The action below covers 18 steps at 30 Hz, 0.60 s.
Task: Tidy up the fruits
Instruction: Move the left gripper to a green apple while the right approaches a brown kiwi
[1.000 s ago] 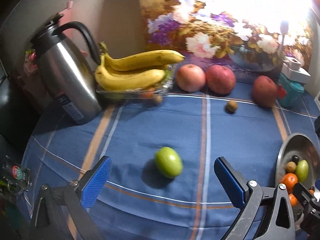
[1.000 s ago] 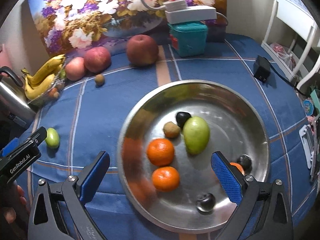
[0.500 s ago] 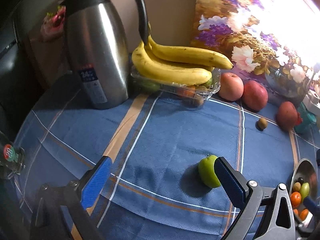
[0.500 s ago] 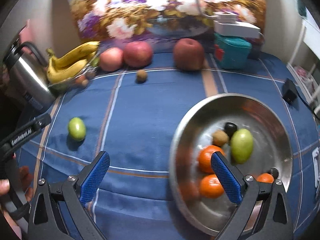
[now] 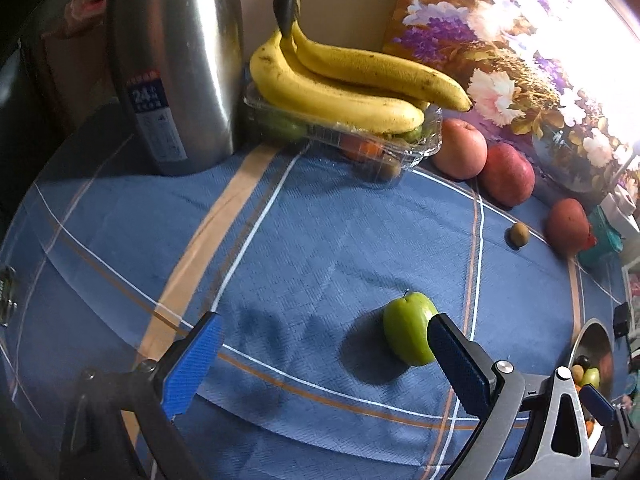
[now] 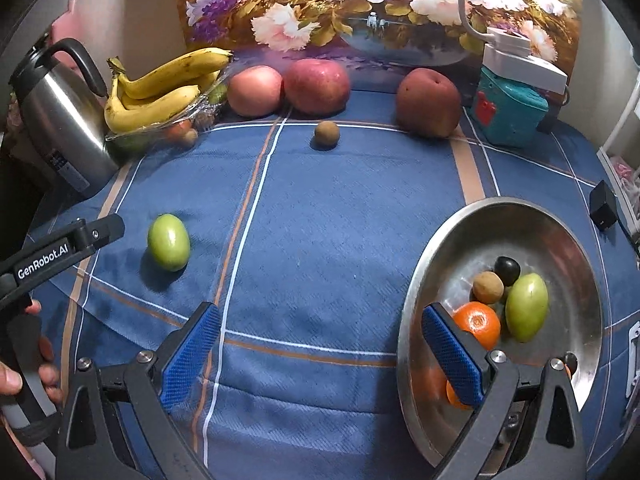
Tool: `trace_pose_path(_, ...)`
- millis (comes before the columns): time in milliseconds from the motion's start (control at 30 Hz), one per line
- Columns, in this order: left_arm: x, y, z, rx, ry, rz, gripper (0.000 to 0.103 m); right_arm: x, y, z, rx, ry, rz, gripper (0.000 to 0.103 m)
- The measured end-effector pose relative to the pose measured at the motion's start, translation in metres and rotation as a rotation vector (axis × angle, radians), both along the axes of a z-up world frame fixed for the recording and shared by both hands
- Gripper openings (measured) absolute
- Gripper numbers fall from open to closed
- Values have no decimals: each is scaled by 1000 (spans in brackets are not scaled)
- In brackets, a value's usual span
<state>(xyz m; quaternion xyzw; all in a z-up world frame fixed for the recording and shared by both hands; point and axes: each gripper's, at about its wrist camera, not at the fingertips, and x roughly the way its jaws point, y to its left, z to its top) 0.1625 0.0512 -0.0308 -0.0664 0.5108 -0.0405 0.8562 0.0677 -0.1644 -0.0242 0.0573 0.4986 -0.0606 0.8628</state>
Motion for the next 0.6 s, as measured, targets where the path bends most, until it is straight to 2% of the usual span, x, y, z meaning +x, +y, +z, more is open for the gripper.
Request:
trace_pose_path(133,3,-3,-5,-24,18,-8,101,7,-2,1,6,7,2,100)
trace_pose_path(267,3,-11,-6,-49,24,-33,100,15,-7,1,19,18,1,93)
trace_pose_path(400,5,-16,-10,-67,34,-52,91,20,-12,0,42,27,-3,88)
trace_pose_path(600,9,-25,-19,-93,61,-83,80,24,-17,1,35,29,-3,88)
